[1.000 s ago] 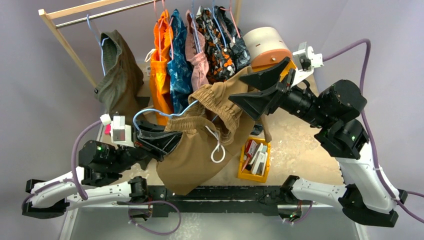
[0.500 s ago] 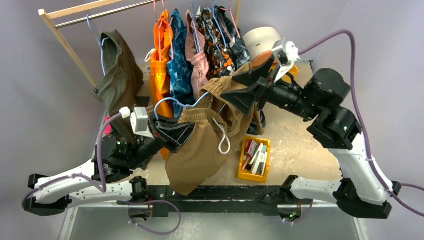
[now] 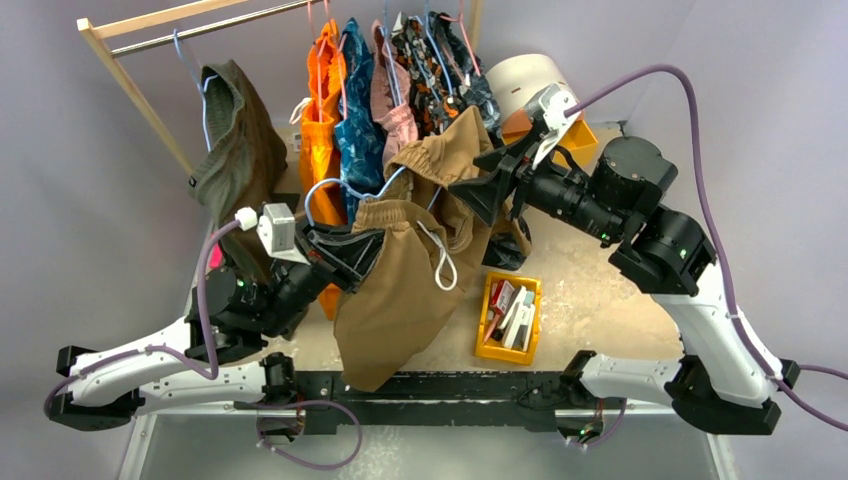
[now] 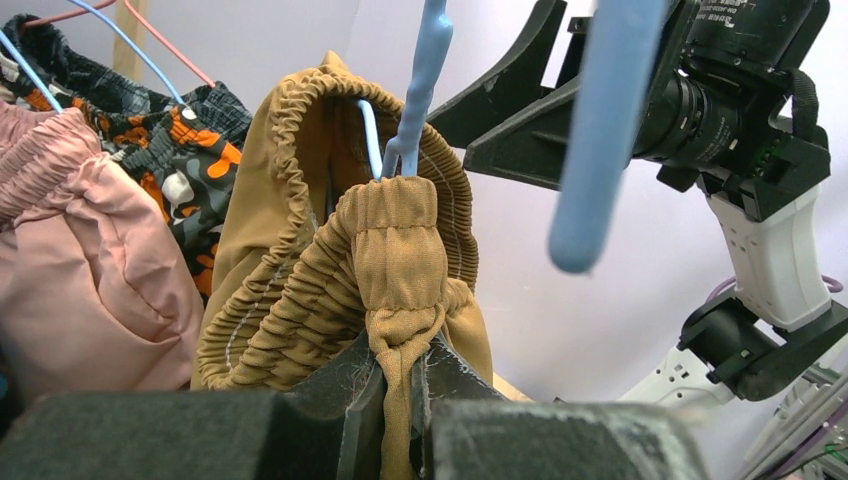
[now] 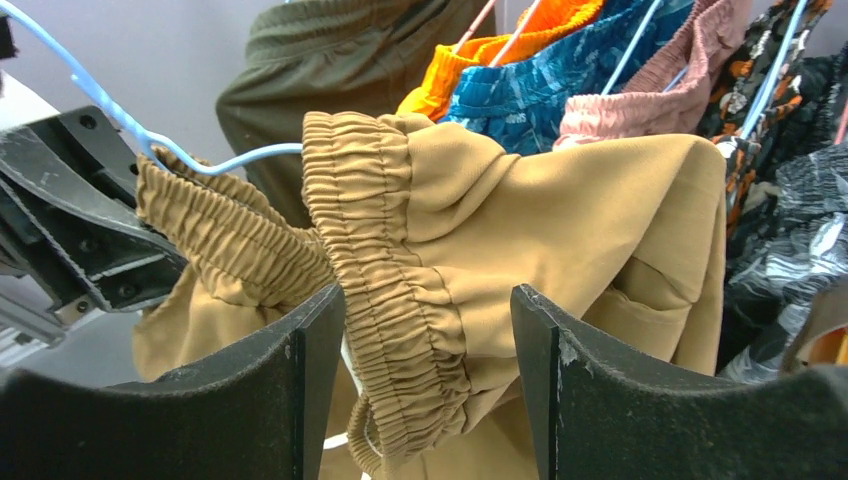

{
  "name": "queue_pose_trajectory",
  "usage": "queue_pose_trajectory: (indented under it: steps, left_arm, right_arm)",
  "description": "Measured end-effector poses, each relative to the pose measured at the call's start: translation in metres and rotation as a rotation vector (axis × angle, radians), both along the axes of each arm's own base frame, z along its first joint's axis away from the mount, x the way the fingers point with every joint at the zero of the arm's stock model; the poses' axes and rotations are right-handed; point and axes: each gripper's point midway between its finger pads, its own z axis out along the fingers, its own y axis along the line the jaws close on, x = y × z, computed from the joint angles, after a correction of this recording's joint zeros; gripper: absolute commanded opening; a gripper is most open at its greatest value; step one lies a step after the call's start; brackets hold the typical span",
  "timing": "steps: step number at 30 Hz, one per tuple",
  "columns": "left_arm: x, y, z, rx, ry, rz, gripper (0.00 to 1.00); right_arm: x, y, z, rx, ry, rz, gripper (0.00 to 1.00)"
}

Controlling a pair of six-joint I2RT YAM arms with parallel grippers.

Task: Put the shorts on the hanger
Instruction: Hang the shorts on the hanger.

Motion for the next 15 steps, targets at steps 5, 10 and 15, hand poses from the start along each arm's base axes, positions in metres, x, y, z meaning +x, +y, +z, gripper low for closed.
queue_pose_trajectory:
  steps: [5,10,15]
  left_arm:
    - [0.004,-0.003,-0.001,0.008,0.009,0.014,0.00]
    - [0.008,-0.008,0.004,0.018,0.023,0.028,0.00]
    - [0.011,-0.010,0.001,0.028,0.038,0.044,0.00]
  right_arm:
    - [0.004,-0.003,-0.005,-0.034,-0.012,-0.022,0.62]
    - [0.010,-0.004,-0.011,-0.061,-0.025,-0.042,0.62]
    - [0.012,-0.002,-0.014,-0.078,-0.029,-0.040,0.66]
